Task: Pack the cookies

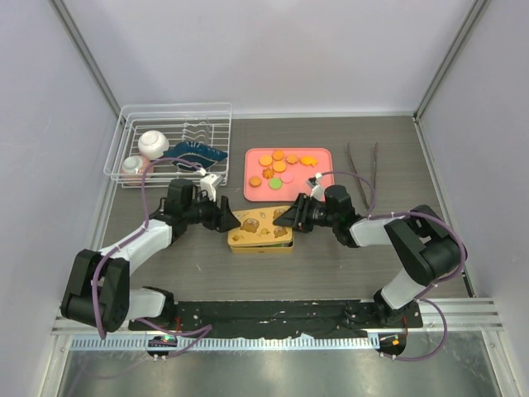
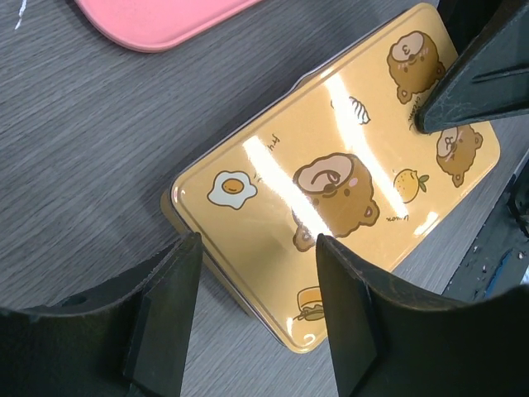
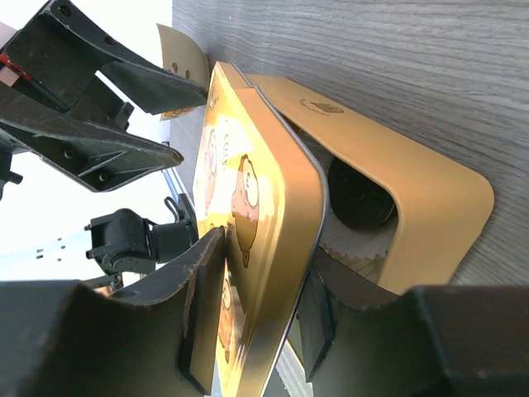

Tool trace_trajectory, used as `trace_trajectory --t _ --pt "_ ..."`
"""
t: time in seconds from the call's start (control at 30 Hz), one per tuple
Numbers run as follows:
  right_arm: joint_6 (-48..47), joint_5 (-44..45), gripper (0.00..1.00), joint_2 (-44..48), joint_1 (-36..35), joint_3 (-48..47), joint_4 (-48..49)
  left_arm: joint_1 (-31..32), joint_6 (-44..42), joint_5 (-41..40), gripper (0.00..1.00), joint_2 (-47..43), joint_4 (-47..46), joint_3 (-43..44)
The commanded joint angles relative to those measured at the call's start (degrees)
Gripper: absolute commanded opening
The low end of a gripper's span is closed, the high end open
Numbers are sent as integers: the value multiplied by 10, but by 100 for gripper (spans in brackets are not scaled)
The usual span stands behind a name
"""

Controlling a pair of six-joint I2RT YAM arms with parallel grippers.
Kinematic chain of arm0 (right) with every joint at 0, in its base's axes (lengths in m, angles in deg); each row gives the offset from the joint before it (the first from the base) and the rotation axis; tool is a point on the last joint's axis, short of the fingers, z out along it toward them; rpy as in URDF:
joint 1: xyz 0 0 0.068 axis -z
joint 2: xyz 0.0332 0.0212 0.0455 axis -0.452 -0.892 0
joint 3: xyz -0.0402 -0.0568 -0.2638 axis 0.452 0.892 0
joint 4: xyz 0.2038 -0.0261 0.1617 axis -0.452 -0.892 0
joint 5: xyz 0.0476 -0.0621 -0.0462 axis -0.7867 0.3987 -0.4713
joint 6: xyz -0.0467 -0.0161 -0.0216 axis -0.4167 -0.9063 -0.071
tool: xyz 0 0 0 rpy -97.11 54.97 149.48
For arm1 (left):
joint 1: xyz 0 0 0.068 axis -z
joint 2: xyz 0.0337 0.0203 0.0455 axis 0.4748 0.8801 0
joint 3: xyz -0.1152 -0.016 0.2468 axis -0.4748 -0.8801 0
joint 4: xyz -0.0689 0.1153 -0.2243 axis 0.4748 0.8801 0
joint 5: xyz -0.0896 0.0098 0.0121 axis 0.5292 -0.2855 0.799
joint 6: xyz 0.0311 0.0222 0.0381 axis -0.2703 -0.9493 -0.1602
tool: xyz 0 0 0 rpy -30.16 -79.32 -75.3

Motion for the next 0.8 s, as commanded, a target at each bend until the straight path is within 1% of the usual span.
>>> trace_trajectory --t 0.0,0.27,0.47,0.6,0.63,0.77 --pt "-35 -2 43 24 3 -23 -14 4 -6 13 61 -18 -8 16" --pt "-59 -6 45 29 3 -28 -40 7 -7 13 61 -17 -7 18" --pt "-61 -6 45 33 6 -25 -42 8 -10 9 61 -16 -5 18" --pt "-65 -5 45 35 10 -22 -44 7 -25 -16 61 -18 3 23" --pt "-65 -6 45 37 11 -21 -44 7 -30 -21 61 -17 21 25" --pt "-69 -6 45 40 14 -19 -46 7 -41 -42 61 -18 35 28"
